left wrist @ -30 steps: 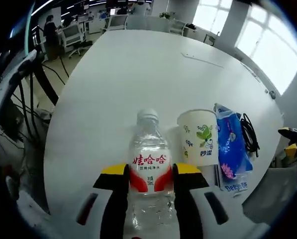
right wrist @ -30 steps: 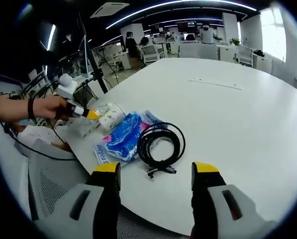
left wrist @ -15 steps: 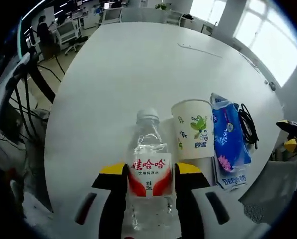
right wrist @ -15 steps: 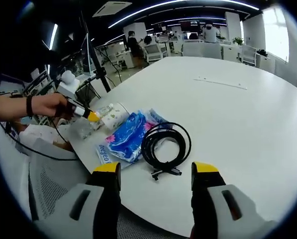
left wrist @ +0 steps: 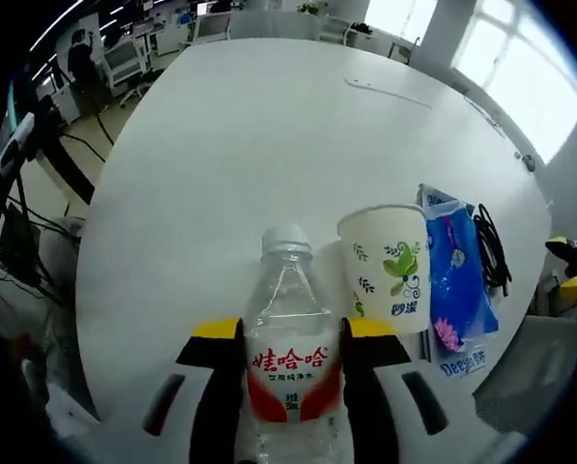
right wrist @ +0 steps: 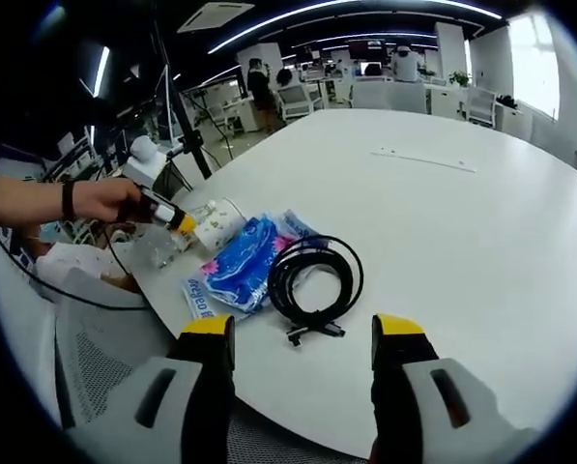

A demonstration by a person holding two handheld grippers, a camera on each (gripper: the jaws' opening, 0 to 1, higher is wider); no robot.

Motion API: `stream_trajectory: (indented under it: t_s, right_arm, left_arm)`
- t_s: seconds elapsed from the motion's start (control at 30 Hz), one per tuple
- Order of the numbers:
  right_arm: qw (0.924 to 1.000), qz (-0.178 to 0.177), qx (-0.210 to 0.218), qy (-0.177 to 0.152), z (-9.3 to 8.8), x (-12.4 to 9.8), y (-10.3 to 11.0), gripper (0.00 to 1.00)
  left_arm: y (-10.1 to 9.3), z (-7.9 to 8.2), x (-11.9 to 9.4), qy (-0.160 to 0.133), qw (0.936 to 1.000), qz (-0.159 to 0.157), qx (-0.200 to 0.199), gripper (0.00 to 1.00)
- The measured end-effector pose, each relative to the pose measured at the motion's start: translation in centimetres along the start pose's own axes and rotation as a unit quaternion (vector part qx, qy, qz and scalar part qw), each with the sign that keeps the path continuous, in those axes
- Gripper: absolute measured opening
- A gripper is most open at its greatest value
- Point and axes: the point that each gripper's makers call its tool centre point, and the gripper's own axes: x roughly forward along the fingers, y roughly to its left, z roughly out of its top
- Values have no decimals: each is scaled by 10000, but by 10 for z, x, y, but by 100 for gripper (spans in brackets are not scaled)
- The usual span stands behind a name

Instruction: Arrange the tabletop items into an orderly group along one side of the table until the central work area is clear of visible clutter.

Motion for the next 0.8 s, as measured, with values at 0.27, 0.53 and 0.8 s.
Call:
stream_trajectory:
  t_s: [0.27, 0.53, 0.8]
  right_arm:
    - [10000, -8, 57, -57, 1, 0, 1, 55]
    - [10000, 32, 27, -62, 3, 2, 3, 55]
    - [9999, 101, -28, -59, 5, 5, 8, 55]
  left_arm:
    - [-2, -1, -15, -239, 9993, -18, -275, 37]
    - [-2, 8, -24, -436, 9986, 42, -280, 37]
    - [-8, 25, -36, -692, 9972, 82, -272, 36]
